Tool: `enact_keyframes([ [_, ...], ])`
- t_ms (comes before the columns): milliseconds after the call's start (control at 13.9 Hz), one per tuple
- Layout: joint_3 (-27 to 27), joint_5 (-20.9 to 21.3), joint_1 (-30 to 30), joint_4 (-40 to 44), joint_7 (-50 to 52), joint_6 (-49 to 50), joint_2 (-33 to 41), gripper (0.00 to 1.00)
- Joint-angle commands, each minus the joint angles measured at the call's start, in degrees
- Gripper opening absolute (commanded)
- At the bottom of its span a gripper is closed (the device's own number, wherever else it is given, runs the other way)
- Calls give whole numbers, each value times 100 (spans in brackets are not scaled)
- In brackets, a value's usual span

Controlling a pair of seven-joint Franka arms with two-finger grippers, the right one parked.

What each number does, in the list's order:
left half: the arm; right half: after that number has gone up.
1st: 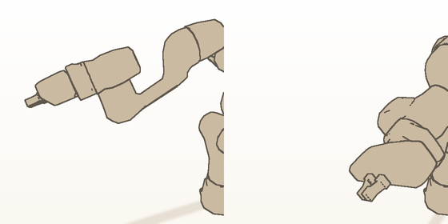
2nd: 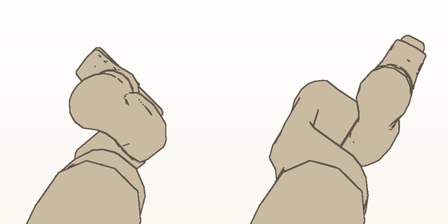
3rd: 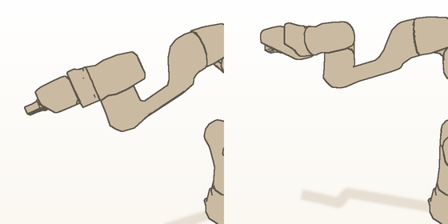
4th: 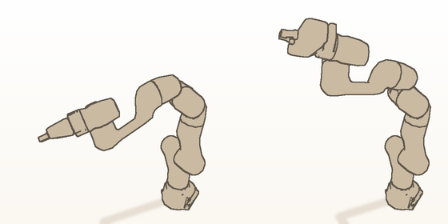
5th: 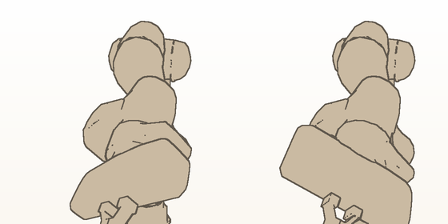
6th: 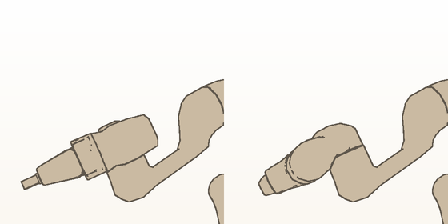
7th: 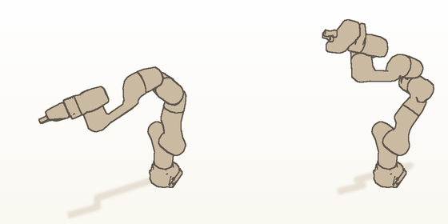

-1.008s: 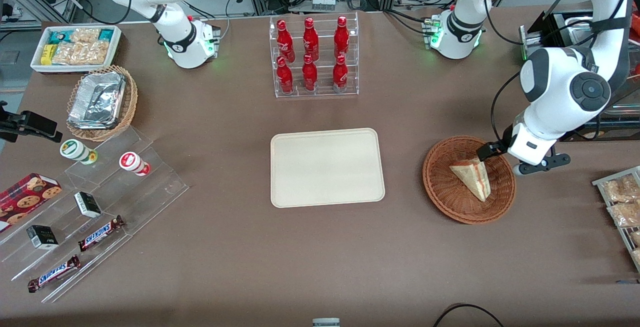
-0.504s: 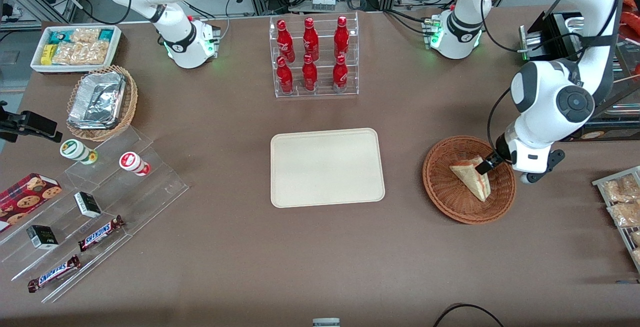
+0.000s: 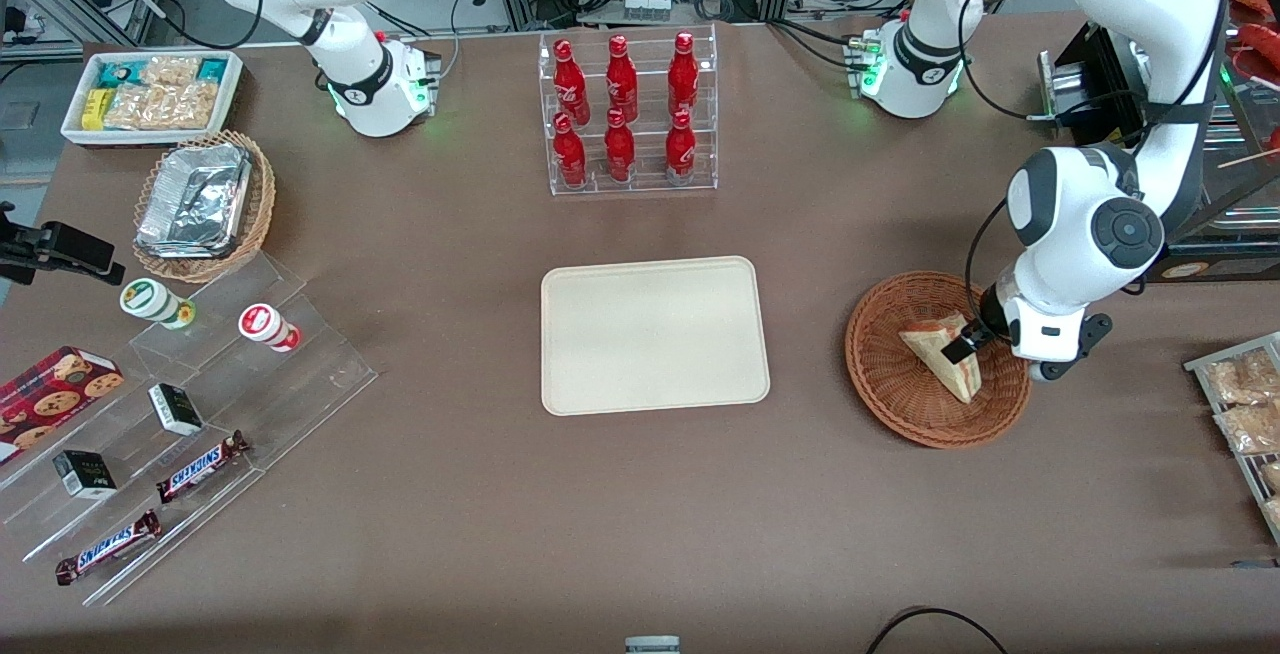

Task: Place sandwich from basket to tray
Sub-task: 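Lower the open left gripper and close it on the sandwich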

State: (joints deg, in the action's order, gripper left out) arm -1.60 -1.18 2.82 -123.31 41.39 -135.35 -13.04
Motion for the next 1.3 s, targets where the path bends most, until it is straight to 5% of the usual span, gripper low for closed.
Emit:
enact_keyframes([
  [0, -7, -241, 35, 132, 115, -26, -225, 100],
  [576, -7, -295, 35, 158, 115, -35, -524, 100],
  [648, -7, -295, 35, 158, 115, -44, -576, 80],
  [792, -7, -295, 26, 185, 81, 0, -577, 10],
  [864, -7, -295, 26, 254, 37, 52, -577, 0],
  [1224, -15, -199, 183, 1167, -51, 1325, -577, 0],
])
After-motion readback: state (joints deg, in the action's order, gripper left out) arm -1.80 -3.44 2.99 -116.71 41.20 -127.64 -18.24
